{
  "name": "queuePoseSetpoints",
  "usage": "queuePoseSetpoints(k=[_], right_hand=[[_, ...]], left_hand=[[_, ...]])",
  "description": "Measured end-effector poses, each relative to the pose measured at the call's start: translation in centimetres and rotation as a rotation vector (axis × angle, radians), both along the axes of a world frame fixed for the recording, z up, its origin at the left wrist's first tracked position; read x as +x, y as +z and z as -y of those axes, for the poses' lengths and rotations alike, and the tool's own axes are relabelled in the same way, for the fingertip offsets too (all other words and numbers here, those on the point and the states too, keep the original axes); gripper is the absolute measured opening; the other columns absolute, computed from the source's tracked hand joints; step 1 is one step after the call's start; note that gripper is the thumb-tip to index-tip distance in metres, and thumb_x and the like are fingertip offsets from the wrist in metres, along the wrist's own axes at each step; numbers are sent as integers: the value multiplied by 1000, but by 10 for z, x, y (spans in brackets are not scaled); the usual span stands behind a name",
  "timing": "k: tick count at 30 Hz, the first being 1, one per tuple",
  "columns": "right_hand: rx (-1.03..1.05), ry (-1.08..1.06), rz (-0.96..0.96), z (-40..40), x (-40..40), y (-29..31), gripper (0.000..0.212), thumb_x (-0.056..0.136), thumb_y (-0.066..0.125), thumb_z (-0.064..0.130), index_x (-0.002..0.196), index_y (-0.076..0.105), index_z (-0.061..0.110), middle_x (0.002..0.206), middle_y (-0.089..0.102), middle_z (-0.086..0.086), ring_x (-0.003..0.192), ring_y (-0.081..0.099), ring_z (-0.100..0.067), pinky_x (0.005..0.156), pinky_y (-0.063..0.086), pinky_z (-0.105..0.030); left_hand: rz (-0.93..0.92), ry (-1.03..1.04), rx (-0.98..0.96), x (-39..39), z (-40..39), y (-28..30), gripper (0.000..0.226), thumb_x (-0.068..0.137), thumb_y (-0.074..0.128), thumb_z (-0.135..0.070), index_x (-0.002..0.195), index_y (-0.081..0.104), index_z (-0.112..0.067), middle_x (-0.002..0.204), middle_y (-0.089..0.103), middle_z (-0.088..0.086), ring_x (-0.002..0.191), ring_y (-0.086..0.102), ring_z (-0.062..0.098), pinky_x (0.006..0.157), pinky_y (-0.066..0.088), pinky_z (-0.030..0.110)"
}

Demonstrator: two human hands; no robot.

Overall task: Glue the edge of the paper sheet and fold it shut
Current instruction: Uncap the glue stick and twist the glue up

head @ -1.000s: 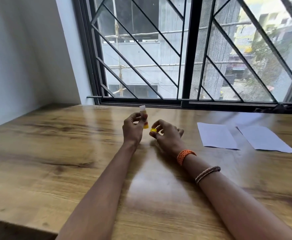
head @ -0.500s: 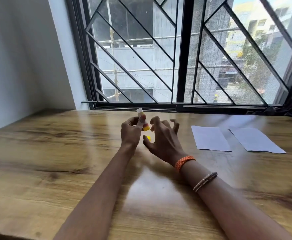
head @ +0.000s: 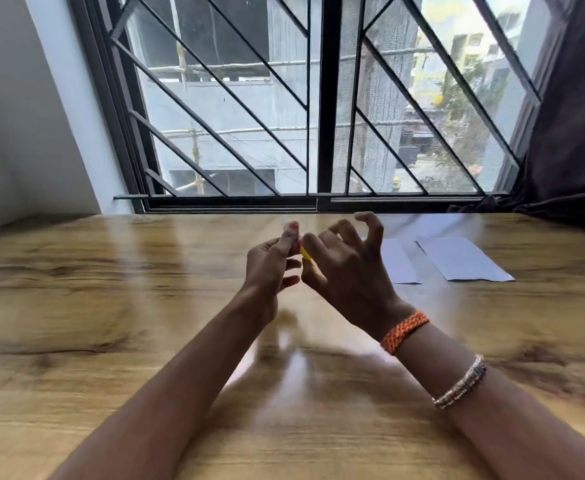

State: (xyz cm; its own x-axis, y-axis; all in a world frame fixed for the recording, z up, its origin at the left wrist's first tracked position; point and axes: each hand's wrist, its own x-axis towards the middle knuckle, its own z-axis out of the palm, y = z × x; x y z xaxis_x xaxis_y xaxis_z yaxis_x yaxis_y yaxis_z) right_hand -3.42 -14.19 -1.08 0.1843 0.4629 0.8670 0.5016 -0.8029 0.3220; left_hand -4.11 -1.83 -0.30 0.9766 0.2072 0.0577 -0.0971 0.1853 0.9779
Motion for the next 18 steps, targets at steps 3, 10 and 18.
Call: queuePoseSetpoints(k=[3, 10, 18], right_hand=[[28, 27, -66, -4, 1, -1, 25, 81, 57, 25, 104, 48, 19, 68, 61, 2, 80, 60, -24, 92, 25, -42], [480, 334, -529, -7, -2, -4, 21, 78, 64, 21, 79, 43, 18, 63, 50, 6, 62, 50, -16, 72, 30, -35], [846, 528, -943, -11, -8, 6, 23, 84, 64, 27, 85, 41, 21, 71, 62, -9, 56, 52, -10, 58, 44, -27]], left_hand=[[-8, -37, -26, -3, -1, 1, 29, 87, 56, -43, 84, 65, -16, 80, 63, -2, 69, 57, 13, 69, 47, 30], [-19, -100, -32, -7, 3, 3, 24, 91, 53, -31, 72, 64, -21, 73, 63, -8, 81, 51, 13, 73, 39, 28], [18, -83, -28, -8, 0, 8, 18, 89, 55, -36, 84, 66, -22, 81, 59, -8, 75, 45, 11, 67, 38, 25]])
